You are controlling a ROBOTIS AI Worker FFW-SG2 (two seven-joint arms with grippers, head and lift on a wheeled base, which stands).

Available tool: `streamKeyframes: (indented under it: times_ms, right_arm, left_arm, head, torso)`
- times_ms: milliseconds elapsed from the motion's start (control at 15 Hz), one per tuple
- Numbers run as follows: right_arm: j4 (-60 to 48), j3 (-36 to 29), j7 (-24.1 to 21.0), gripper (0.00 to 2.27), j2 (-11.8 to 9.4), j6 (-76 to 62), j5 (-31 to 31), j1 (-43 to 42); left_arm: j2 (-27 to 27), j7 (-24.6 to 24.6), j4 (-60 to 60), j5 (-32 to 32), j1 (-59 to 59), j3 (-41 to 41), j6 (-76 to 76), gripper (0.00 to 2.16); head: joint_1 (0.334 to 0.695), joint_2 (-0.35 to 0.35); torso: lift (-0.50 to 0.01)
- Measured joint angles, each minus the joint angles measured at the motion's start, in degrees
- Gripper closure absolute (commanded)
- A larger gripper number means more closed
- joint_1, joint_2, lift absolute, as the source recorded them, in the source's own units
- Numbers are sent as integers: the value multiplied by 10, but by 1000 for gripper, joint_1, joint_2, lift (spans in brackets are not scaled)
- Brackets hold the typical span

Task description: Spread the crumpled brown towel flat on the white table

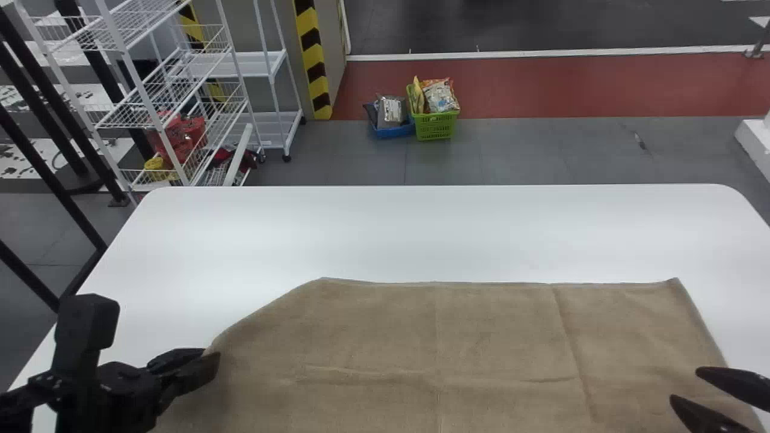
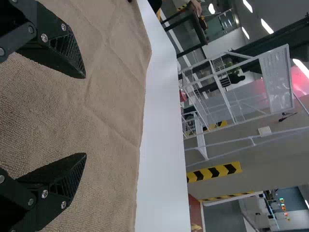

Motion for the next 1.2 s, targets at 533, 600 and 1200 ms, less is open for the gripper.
streamKeyframes:
  times_ms: [533,600,1200]
  right_arm:
    - [3,-6,0,296,0,-1,-9,16]
    - [4,-6,0,296,0,-2,-9,16]
    - [32,4,0,289,-21,-29,-13,15]
  left_arm:
    - [-1,-62,-114,42,109,-18,-13,1062]
    - [-1,-74,-115,43,116,-20,-15,1062]
    - [-1,-148,-113,-19,155,-76,-32,9]
  head:
    - [695,7]
    - [695,-2]
    - [695,-94]
  torso:
    - [-123]
    - [-123]
    - [-123]
